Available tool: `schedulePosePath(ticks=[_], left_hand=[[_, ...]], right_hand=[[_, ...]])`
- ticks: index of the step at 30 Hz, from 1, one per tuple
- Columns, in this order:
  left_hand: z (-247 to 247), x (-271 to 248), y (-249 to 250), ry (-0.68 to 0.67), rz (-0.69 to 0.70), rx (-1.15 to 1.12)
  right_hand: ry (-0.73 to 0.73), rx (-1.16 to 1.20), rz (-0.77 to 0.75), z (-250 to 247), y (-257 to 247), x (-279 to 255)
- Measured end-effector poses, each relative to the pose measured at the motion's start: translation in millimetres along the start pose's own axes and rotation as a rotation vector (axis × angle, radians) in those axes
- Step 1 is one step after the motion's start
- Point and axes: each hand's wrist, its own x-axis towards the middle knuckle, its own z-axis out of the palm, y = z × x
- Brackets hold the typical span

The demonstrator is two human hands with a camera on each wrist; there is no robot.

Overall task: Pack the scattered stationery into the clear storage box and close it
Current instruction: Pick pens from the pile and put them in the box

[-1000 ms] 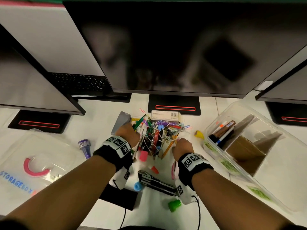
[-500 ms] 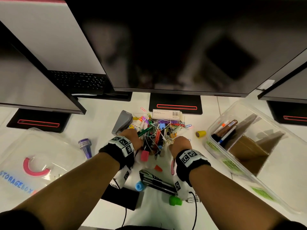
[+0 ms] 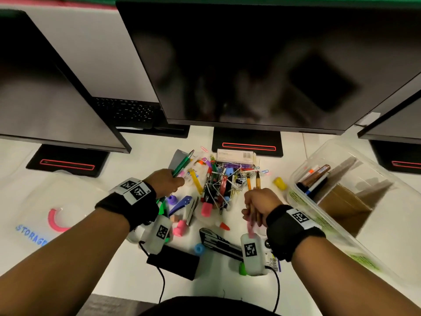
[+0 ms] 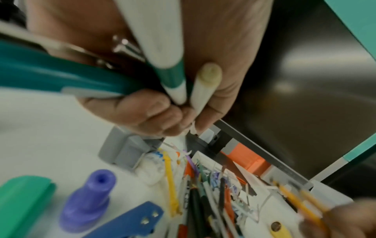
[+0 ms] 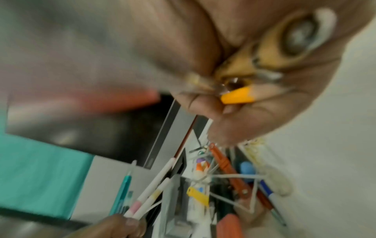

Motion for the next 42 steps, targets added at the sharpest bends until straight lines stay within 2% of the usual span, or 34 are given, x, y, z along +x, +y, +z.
schedulePosePath(ticks=[4, 8, 10, 12, 14, 17, 21, 23, 25, 28, 31, 34, 42], left_hand=[[-2.2, -9.2, -13.8, 0.026, 0.001, 0.050], [-6.3, -13.4, -31.6, 0.055, 0.046, -0.169], [-8.5, -12.4, -41.2, 0.052, 0.055, -0.223], [-12.7, -13.9, -50.0, 0.047, 0.060, -0.242], [-15.9, -14.3, -57.4, 0.029, 0.062, -0.273], [-15.9, -14.9, -63.3, -0.013, 0.070, -0.296], [-15.4, -11.9, -68.6, -0.039, 0.106, -0.281], [-15.6, -10.6, -69.6, -0.048, 0.113, -0.288], [-17.0, -8.4, -71.2, -0.056, 0.107, -0.317], [-19.0, -5.9, -71.2, -0.065, 0.108, -0.334], [-20.3, -5.8, -68.0, -0.052, 0.115, -0.318], [-21.0, -8.1, -62.8, -0.034, 0.117, -0.318], [-11.1, -13.6, -26.7, -0.070, 0.184, -0.360]], right_hand=[[0.013, -0.253, -0.201, 40.7, -16.1, -0.2], [0.026, -0.394, -0.329, 100.5, -33.9, 6.7], [0.052, -0.572, -0.311, 118.3, -44.8, 7.9], [0.150, -0.724, -0.268, 126.0, -54.4, 12.9], [0.219, -0.739, -0.238, 128.1, -59.7, 18.0], [0.213, -0.838, -0.220, 131.1, -59.2, 20.7], [0.227, -0.794, -0.156, 134.9, -57.9, 19.1], [0.276, -0.752, -0.195, 135.1, -56.8, 19.6], [0.245, -0.692, -0.200, 134.6, -55.4, 19.9], [0.286, -0.601, -0.122, 133.8, -50.8, 29.4], [0.232, -0.648, -0.129, 128.6, -49.8, 31.5], [0.195, -0.490, -0.117, 120.8, -57.0, 29.9], [0.169, -0.357, -0.148, 86.2, -58.7, 18.9]])
